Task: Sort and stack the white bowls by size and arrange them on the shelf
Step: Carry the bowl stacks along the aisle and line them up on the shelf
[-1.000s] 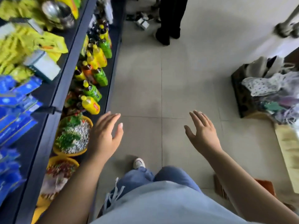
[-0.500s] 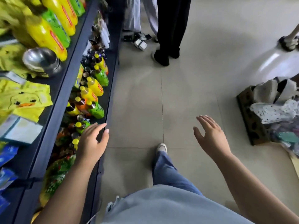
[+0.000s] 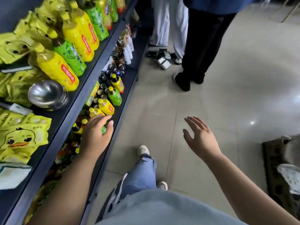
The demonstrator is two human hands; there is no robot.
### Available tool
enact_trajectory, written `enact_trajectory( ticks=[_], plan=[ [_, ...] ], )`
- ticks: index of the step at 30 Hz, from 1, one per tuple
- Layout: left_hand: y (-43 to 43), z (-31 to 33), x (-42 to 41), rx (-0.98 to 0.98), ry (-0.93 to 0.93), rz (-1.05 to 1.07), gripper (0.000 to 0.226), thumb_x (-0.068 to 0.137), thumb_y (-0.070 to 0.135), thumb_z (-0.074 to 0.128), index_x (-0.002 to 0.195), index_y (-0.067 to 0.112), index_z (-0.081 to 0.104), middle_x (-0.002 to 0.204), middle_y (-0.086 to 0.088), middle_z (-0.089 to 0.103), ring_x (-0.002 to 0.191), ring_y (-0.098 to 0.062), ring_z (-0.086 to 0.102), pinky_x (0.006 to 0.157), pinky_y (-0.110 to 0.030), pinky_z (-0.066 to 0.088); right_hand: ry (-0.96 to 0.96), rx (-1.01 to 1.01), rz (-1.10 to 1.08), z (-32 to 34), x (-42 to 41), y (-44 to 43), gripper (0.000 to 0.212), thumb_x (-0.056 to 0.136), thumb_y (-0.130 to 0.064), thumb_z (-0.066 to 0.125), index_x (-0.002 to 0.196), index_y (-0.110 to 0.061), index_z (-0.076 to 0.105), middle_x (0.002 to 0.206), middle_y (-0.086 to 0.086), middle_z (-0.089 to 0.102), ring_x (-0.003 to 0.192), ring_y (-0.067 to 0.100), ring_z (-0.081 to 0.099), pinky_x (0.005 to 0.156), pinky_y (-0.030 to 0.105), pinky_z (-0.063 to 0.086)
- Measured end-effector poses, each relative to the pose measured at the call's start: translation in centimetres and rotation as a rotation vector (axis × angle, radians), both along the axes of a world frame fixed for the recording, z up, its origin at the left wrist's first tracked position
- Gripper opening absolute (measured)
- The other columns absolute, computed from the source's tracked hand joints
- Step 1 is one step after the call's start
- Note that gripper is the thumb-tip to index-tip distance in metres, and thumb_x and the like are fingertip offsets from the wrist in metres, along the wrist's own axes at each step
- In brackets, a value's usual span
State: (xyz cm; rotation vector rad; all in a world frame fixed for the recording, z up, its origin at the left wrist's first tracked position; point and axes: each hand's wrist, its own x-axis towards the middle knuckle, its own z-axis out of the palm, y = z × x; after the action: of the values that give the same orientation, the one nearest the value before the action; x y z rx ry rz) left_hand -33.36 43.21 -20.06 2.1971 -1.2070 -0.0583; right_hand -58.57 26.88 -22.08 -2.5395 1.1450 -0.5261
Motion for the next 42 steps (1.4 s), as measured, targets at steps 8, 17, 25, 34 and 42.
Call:
enact_trajectory(
  ticks=[8,17,25,34,42],
  plan=[
    [-9.0,1.3,9.9,-0.106,-0.097,0.171,0.046,0.086,0.029,0.041,0.098,-0.006,0.068,0.097,-0.022,0.068,0.101,-0.032,0.057,0.085,-0.038,0.045,-0.03,-0.05,0.276,1.9,16.4,-12.2,0.039,0.073,-0.018,0.06,0.106,0.002,0.066,0.106,0.019,0.068,0.102,0.041,0.063,0.086,0.055,0.047],
    [-15.2,6.2,21.2,-0.151,-0.142,0.371,0.044,0.086,0.029,0.043,0.099,-0.005,0.068,0.097,-0.018,0.069,0.106,-0.019,0.044,0.087,-0.027,0.037,-0.124,-0.095,0.616,8.2,37.0,-20.2,0.047,0.081,-0.032,0.046,0.111,0.0,0.064,0.111,0.018,0.066,0.108,0.038,0.06,0.092,0.051,0.043],
    [-14.2,14.5,25.4,-0.188,-0.408,0.591,0.039,0.086,0.026,0.046,0.103,-0.001,0.067,0.101,-0.014,0.068,0.11,-0.019,0.046,0.099,-0.015,0.027,-0.45,-0.176,0.96,16.0,50.3,-19.2,0.044,0.081,-0.03,0.048,0.108,0.001,0.065,0.11,0.017,0.067,0.106,0.035,0.061,0.091,0.045,0.045],
    [-10.9,18.9,29.4,-0.179,-0.392,1.052,0.05,0.083,0.04,0.042,0.104,0.003,0.069,0.104,-0.012,0.069,0.104,-0.012,0.053,0.089,-0.011,0.029,-0.405,0.036,1.319,21.5,61.6,-15.6,0.045,0.089,-0.027,0.057,0.13,-0.009,0.051,0.136,0.006,0.051,0.13,0.02,0.043,0.1,0.01,0.017],
    [-8.2,21.3,33.5,-0.192,-0.226,1.282,0.032,0.091,0.024,0.055,0.121,0.013,0.061,0.119,0.0,0.062,0.114,-0.015,0.053,0.089,-0.015,0.031,-0.179,0.311,1.496,24.9,69.0,-9.6,0.052,0.094,-0.035,0.048,0.14,-0.014,0.036,0.145,0.001,0.039,0.131,0.016,0.036,0.102,0.023,0.029]
  ],
)
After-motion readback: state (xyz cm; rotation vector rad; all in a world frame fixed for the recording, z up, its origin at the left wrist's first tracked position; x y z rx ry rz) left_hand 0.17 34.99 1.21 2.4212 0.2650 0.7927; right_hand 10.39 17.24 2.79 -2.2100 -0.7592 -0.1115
